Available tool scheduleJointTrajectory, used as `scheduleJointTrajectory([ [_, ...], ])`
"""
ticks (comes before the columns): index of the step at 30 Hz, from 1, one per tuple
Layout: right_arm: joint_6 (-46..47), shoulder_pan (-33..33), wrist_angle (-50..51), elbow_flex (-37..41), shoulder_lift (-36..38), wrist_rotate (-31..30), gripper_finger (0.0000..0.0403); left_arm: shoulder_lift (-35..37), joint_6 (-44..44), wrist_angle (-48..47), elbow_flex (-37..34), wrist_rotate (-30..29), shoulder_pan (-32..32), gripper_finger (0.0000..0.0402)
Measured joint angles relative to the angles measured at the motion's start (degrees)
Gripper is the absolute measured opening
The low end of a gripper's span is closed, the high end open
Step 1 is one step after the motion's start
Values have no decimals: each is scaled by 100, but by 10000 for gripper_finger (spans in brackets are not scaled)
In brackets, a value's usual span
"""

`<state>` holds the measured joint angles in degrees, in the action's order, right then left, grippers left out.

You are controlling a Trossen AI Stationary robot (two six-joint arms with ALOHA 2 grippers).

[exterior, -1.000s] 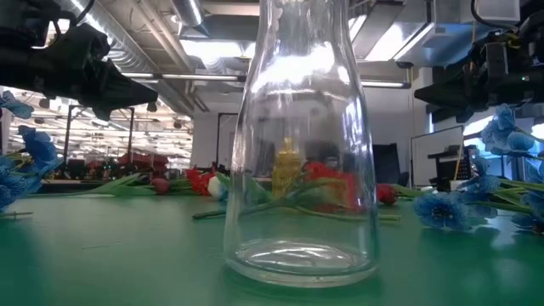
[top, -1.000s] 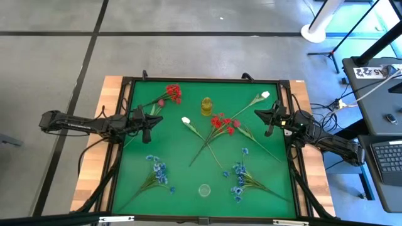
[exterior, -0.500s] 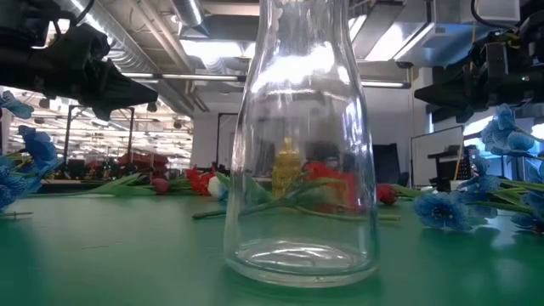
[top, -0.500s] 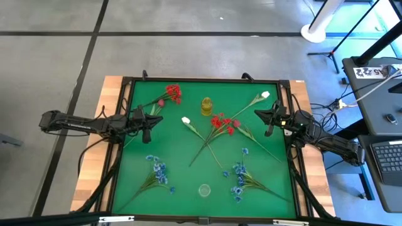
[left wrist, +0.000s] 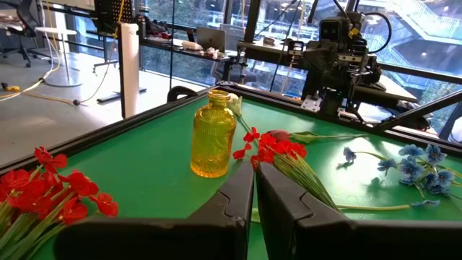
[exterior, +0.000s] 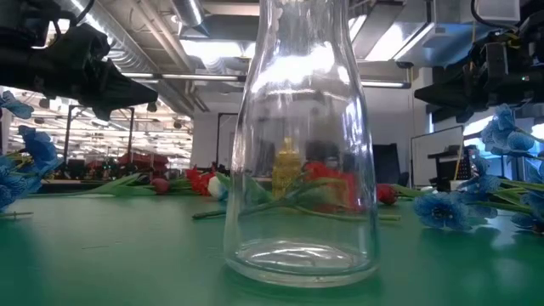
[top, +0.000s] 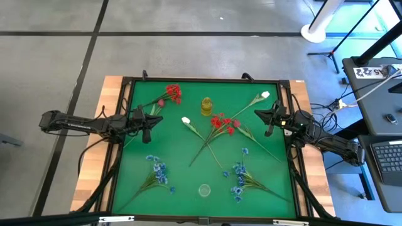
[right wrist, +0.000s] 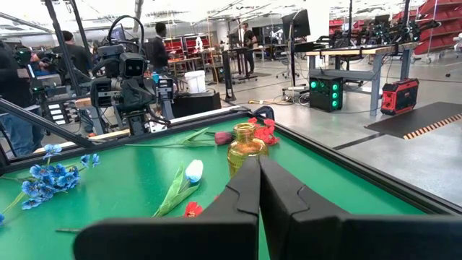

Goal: Sort flowers into vase by color

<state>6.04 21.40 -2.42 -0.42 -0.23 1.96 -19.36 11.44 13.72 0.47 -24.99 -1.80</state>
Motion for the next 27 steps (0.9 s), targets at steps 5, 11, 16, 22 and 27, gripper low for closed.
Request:
scheduleJointTrajectory([
  [5, 0, 1, -1, 0, 0, 0, 1, -1, 0, 0, -1, -2, 2, 18],
  [11, 0, -1, -1, 0, -1, -1, 1, -1, 0, -1, -1, 0, 2, 18],
  [16, 0, 1, -1, 1, -2, 0, 1, 0, 0, -1, 0, 0, 0, 18],
  [22, 47, 0, -306, -1, -2, 65, 1, 0, 0, -1, -1, -1, 2, 18],
  [27, 431, 1, -897, -57, -4, 212, 1, 0, 0, -2, 0, -2, 0, 18],
])
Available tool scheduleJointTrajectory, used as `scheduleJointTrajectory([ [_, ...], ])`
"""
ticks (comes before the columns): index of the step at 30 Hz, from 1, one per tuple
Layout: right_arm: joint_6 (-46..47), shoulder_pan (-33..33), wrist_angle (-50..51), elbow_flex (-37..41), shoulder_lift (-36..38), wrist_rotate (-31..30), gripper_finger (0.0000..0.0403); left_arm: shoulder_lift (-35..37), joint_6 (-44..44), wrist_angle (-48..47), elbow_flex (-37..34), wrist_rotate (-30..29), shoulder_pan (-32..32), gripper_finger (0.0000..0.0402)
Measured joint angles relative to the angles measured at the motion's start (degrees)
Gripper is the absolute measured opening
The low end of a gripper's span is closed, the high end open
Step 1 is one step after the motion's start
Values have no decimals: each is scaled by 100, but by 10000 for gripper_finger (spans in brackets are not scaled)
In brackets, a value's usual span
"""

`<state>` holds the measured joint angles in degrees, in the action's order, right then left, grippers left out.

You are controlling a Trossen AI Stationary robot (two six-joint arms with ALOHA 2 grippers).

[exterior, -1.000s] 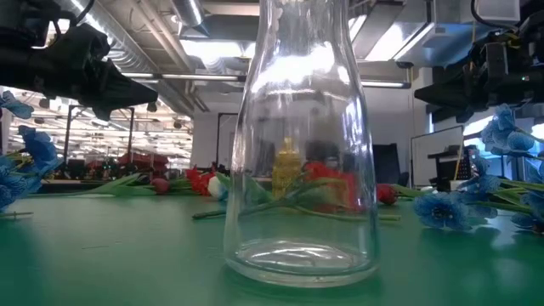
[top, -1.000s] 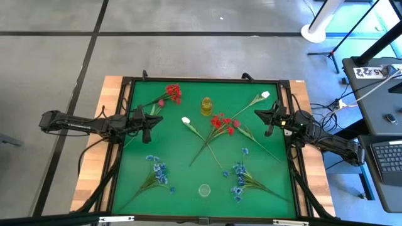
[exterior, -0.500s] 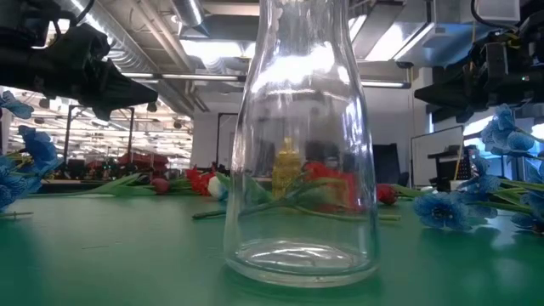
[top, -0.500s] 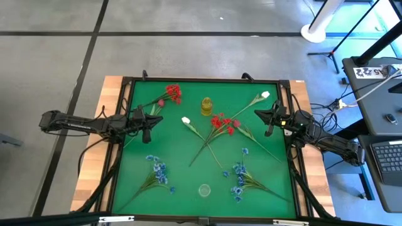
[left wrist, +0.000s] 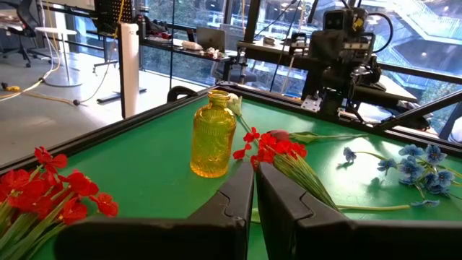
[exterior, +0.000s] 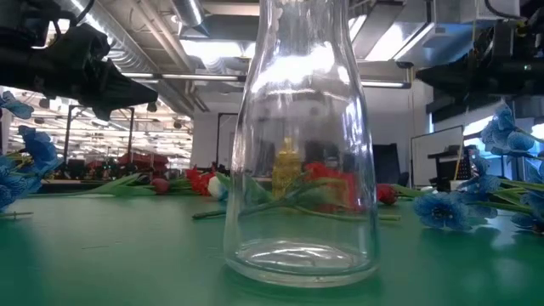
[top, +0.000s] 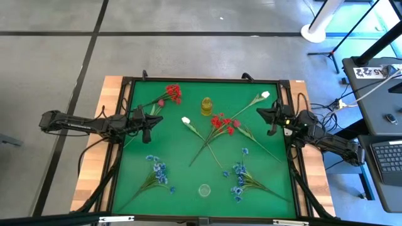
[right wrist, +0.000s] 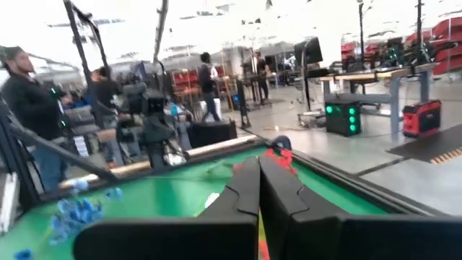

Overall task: Sort flowers into vase by color
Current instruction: Put the right red tulip into the yellow vase

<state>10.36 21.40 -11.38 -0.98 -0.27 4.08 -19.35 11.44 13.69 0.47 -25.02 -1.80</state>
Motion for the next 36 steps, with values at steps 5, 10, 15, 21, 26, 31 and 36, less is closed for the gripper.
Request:
scheduleJointTrajectory([
  [5, 442, -1, -898, -15, -31, -13, 1, 0, 0, 2, -1, 1, 2, 18],
  [10, 476, -1, -1160, -38, -278, -111, 1, -2, 0, 2, 0, 0, 2, 18],
  [15, 1043, 1, -404, -244, -837, -205, 1, -2, 0, 2, 0, 0, 1, 18],
  [21, 1229, -1, -178, -762, -1796, 870, 12, 0, 0, 2, 0, 0, 2, 18],
  [26, 1244, -4, 76, -1310, -2711, 1258, 43, -2, 0, 0, 0, 2, 0, 18],
  [31, 1086, -4, 351, -1727, -3733, 1587, 87, -2, 0, 2, -1, 1, 1, 18],
  [36, 1698, -6, 352, -1893, -4697, 1509, 135, -2, 0, 2, 0, 2, 0, 18],
])
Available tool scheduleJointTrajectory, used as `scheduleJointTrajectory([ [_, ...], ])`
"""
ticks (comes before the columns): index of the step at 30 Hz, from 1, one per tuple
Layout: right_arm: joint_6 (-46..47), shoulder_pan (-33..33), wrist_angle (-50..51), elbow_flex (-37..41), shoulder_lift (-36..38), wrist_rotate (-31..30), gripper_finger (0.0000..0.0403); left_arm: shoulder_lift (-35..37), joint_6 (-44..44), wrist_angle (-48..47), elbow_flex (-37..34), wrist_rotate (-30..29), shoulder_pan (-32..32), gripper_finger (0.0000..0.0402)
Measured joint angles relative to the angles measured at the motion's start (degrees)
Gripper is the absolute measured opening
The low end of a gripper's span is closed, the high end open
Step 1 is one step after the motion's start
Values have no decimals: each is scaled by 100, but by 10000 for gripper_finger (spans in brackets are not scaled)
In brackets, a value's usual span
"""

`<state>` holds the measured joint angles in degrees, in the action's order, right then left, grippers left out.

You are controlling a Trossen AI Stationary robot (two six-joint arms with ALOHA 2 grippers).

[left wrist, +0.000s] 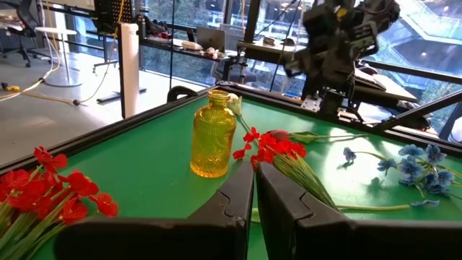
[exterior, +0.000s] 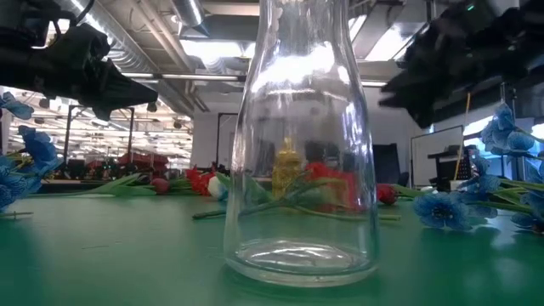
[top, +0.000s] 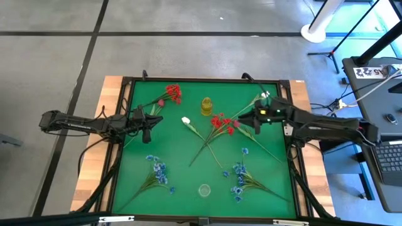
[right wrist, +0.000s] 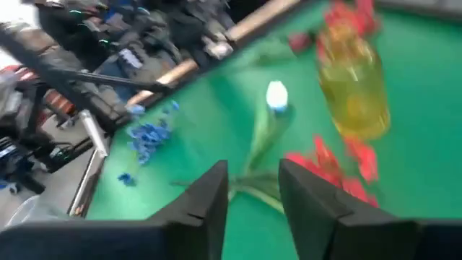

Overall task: Sort flowers into vase by color
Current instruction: Put the right red tulip into the yellow vase

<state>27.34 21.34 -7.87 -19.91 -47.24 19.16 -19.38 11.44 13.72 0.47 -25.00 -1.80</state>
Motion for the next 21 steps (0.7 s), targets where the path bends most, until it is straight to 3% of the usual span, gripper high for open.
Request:
scheduleJointTrajectory([
  [8, 1367, -143, -246, -1, -1533, 85, 161, 0, 0, 0, -2, -2, 0, 18],
  [12, 1639, -435, -469, -118, -1925, 197, 160, 0, 0, 0, 0, -2, 1, 18],
  [18, 934, -768, 1022, -975, -1951, 199, 159, 2, -1, 0, 0, 0, 0, 18],
  [21, 213, -975, 2436, -1723, -1939, -276, 159, 0, 0, 0, 0, 0, 2, 18],
])
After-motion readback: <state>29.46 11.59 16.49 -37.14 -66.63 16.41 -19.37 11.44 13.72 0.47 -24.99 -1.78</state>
